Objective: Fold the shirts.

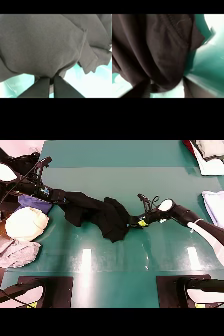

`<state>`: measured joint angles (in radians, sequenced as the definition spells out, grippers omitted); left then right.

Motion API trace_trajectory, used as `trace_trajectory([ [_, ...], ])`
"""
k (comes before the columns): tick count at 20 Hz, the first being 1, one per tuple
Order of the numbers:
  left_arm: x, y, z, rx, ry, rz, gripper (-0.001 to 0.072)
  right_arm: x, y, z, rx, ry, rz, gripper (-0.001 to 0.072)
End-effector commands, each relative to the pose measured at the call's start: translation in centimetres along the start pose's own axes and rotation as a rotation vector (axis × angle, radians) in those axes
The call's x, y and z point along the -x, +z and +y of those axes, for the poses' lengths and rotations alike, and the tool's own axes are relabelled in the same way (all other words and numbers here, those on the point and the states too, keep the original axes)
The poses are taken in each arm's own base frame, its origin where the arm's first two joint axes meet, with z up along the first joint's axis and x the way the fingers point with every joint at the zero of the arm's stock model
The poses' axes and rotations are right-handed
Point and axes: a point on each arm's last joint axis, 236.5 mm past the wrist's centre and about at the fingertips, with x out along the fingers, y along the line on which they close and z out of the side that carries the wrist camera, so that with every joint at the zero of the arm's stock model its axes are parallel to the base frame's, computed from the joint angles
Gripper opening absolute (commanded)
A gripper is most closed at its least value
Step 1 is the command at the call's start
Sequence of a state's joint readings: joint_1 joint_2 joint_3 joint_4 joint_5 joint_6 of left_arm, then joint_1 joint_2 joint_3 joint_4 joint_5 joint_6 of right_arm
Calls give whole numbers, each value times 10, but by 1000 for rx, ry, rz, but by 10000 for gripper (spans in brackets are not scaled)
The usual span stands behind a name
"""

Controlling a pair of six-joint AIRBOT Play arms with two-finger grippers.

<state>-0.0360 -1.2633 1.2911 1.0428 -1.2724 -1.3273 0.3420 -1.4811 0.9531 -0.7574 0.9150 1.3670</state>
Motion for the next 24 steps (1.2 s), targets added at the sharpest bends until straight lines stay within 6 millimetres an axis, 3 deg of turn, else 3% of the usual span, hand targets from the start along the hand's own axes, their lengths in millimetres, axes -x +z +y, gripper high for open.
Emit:
trace_trajectory([
  [1,1,0,0,-1,1,1,26,-5,7,4,51,-4,-29,20],
  [3,8,6,-2,-17,10,-16,25,21,26,26,114,20,-99,19],
  [4,21,16,-7,-40,14,-47,25,47,44,46,154,42,-175,19],
  [5,38,29,-17,-70,17,-94,25,81,63,67,196,66,-266,19],
  [8,120,71,-59,-197,33,-302,25,226,108,139,344,125,-617,18],
  [10,190,89,-98,-297,47,-468,26,334,107,177,456,110,-854,18],
  [13,281,90,-148,-418,67,-686,25,444,68,209,582,36,-1072,17],
  [15,330,78,-178,-482,68,-808,25,491,35,221,629,-17,-1164,17],
  [18,371,53,-217,-540,-3,-923,25,543,-5,235,672,-96,-1297,17],
  [20,375,39,-241,-565,-104,-927,25,570,-21,237,678,-161,-1374,18],
  [22,369,28,-259,-583,-204,-886,25,581,-25,231,648,-217,-1378,17],
  [24,350,28,-251,-561,-215,-822,25,576,-18,217,598,-248,-1307,17],
])
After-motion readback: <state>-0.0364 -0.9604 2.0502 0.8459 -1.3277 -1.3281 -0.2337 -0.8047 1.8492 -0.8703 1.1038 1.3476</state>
